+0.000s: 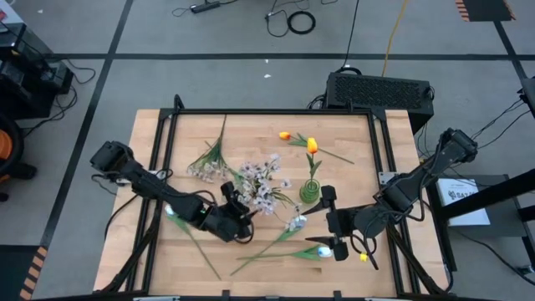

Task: Sort flowers into vase by color
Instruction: Put the bottom white flowers into the red vase, then put the white flowers into the red vase

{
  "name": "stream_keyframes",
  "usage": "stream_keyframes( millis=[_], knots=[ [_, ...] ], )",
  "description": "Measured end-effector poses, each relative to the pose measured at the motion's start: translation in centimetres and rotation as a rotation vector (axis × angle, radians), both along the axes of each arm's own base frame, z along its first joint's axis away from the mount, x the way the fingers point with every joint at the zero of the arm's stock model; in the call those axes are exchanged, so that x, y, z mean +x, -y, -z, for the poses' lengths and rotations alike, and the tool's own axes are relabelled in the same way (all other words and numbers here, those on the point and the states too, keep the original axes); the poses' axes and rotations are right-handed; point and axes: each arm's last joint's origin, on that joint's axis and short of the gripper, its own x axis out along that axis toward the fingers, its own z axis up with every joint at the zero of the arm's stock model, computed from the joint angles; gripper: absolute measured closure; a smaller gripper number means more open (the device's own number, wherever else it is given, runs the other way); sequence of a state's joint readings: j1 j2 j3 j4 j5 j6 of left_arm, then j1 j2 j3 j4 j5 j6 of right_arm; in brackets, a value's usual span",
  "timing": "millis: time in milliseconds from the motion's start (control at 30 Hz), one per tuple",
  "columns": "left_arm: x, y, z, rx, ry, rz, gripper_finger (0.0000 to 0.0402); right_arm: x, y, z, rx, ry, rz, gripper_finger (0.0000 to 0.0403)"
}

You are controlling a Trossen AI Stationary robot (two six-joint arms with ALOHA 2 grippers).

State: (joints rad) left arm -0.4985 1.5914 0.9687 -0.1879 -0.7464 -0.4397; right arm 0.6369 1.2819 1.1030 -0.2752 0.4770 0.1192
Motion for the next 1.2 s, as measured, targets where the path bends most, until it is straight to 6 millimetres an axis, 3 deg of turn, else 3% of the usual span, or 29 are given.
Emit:
stream_keyframes(
  millis=[267,500,633,833,1067,1200],
  knots=[
    [-3.9,1.7,-3.8,-0.069,0.033,0.120,0.0158,-0.2,-0.1,0.0,-0.003,-0.001,-0.004,0.0101],
    [-8.1,0.9,-7.2,-0.060,0.100,0.079,0.0158,-0.2,0.0,-0.1,-0.007,0.011,0.013,0.0101],
    [-9.6,-0.1,-8.7,0.031,0.158,0.018,0.0158,-0.2,0.0,-0.2,-0.012,0.016,0.011,0.0101],
    [-10.0,-3.7,-8.5,0.260,0.084,-0.182,0.0158,-0.1,-0.1,-0.3,-0.025,0.033,0.008,0.0101],
    [-9.1,-10.0,-7.8,0.333,-0.104,-0.434,0.0158,-0.1,0.1,-0.4,-0.046,0.046,0.052,0.0101],
    [-8.9,-14.4,-7.0,0.269,-0.230,-0.570,0.0158,-0.1,0.1,-0.4,-0.054,0.047,0.049,0.0101]
  ],
)
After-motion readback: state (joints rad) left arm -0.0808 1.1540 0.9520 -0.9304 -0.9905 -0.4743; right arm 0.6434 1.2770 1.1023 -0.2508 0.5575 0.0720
